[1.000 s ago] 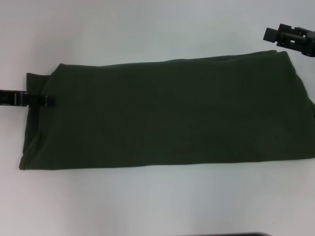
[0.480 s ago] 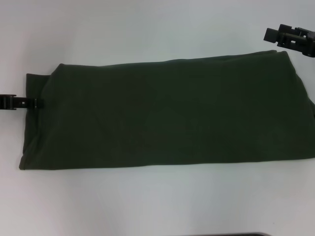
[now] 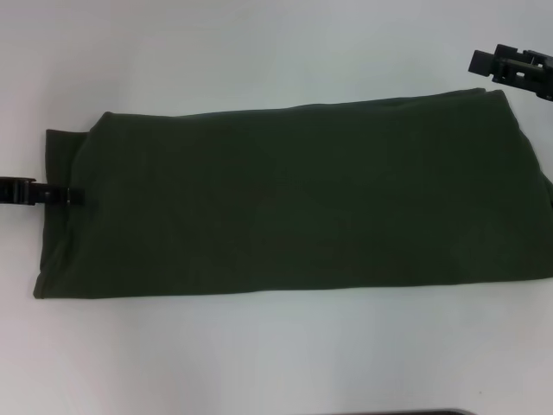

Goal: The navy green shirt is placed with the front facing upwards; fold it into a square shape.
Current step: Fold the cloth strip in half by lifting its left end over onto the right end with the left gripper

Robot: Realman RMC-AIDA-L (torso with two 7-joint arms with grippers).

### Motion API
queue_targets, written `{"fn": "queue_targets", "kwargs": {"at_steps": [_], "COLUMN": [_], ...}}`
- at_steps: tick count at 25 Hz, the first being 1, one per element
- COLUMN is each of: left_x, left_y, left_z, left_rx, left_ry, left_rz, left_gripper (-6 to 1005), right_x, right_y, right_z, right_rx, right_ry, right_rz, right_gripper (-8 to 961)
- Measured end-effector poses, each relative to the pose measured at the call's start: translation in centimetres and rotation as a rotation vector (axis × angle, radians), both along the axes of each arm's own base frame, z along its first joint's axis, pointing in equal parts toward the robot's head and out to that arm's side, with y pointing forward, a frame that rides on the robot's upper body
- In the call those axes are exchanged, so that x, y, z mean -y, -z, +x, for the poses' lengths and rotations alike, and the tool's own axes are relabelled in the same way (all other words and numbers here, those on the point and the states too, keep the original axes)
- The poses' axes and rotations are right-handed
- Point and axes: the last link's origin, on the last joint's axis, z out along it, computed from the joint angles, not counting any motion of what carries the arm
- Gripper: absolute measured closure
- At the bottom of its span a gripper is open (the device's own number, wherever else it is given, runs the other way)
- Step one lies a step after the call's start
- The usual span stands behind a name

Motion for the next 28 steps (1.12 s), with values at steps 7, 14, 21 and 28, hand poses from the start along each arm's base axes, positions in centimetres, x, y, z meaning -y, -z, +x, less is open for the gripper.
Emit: {"fn": "queue_targets", "kwargs": {"at_steps": [7,14,21,28], "left_x": [-0.6,-0.8,-1.1,-1.3], "left_y": [0.7,1.1,1.6,1.7], "left_z": [0.5,1.0,1.6,1.9], "left_rx": [0.004,0.010,0.019,0.025], "left_ry": [0.014,0.025,0.044,0.054], "left_rz": [-0.034,-0.039,-0.049,-0.053], "left_gripper": [179,180,180,181], "right_x": [0.0,0.0,0.0,0.0], "right_y": [-0.1,-0.2,-0.2,-0.2], "right_z": [0.0,0.1,0.1,0.1], "right_rx": [0.000,-0.003,-0.003,-0.004], "right_ry": [0.000,0.003,0.004,0.003], "right_rz": [0.003,0.008,0.008,0.007], "right_gripper": [22,22,22,23]}}
